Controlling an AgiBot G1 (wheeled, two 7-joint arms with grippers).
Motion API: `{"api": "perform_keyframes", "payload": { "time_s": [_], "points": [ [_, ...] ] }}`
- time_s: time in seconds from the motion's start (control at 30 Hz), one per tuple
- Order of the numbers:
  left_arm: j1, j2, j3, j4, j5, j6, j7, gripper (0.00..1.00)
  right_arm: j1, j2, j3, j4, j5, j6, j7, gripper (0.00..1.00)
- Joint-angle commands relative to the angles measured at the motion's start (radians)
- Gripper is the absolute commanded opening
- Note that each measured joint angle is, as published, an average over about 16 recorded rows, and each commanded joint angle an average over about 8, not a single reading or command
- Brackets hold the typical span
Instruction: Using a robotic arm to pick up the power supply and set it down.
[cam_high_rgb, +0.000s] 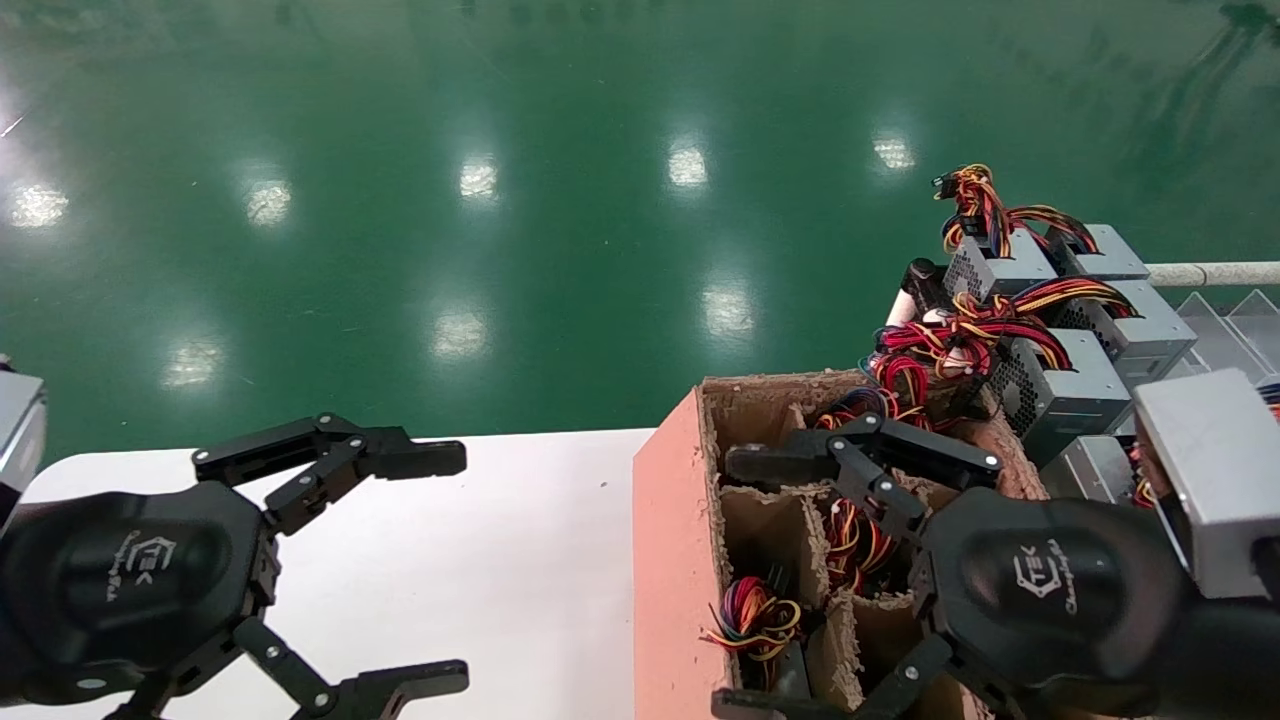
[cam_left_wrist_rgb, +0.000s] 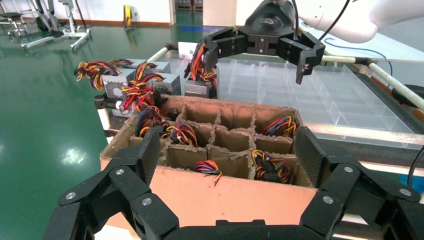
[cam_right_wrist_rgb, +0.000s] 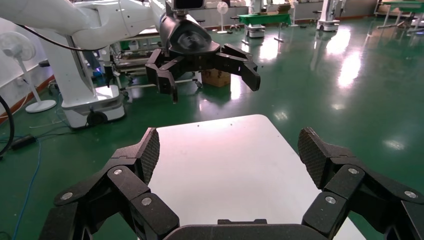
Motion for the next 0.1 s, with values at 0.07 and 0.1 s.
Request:
{"api": "perform_keyframes", "payload": {
  "time_s": [0.07,0.1],
  "points": [
    [0.0,0.0,0.0,0.0,0.0,0.0,0.0,1.0,-0.001,-0.001,0.002,0.001,0.001,-0.001,0.0,1.0],
    [0.0,0.0,0.0,0.0,0.0,0.0,0.0,1.0,-0.001,-0.001,0.002,0.0,0.001,-0.001,0.0,1.0]
  ]
}}
